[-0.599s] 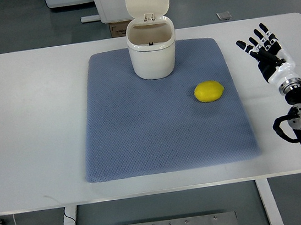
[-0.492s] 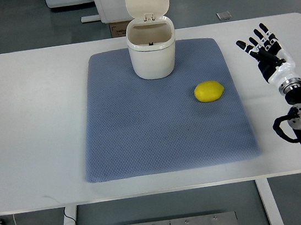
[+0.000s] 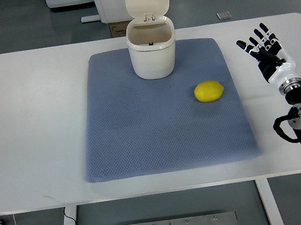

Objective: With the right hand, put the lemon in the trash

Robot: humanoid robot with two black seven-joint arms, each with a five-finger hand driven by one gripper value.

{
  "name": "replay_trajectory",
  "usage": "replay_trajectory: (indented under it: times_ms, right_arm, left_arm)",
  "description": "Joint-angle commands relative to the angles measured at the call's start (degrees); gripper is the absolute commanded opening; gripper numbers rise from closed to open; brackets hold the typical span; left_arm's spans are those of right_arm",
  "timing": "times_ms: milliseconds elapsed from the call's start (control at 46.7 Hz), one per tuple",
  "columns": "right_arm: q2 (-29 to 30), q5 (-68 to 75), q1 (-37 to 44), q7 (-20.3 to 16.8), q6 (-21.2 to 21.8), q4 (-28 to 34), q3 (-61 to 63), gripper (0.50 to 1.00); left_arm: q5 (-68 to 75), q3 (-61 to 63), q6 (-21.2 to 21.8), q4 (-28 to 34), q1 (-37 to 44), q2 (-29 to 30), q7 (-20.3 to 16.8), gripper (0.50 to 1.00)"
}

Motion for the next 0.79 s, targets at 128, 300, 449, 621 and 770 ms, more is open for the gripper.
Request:
replay_trajectory:
  times_ms: [128, 300, 449, 621, 770]
  right_arm:
    - [0.2, 0.0, 0.1, 0.0, -0.1, 0.2, 0.1, 1.000]
    - [0.0, 0.0, 0.4, -0.1, -0.1, 0.2, 0.1, 1.000]
    - [-0.3, 0.0, 0.5, -0.1, 0.0, 0.2, 0.1, 1.000]
    - [-0.1, 0.0, 0.7, -0.1, 0.0, 0.2, 0.1, 1.000]
    - [-0.1, 0.0, 0.6, -0.1, 0.0, 0.2, 0.0, 1.000]
  left_arm:
    - [0.0, 0.0, 0.0, 0.0, 0.1, 0.0, 0.0, 1.000]
    - [0.0, 0.0, 0.0, 0.0, 0.0, 0.0, 0.0, 1.000]
    - [0.0, 0.0, 0.0, 0.0, 0.0, 0.0, 0.0, 1.000]
    - [0.0, 0.0, 0.0, 0.0, 0.0, 0.0, 0.0, 1.000]
    - [0.0, 0.0, 0.0, 0.0, 0.0, 0.0, 0.0, 1.000]
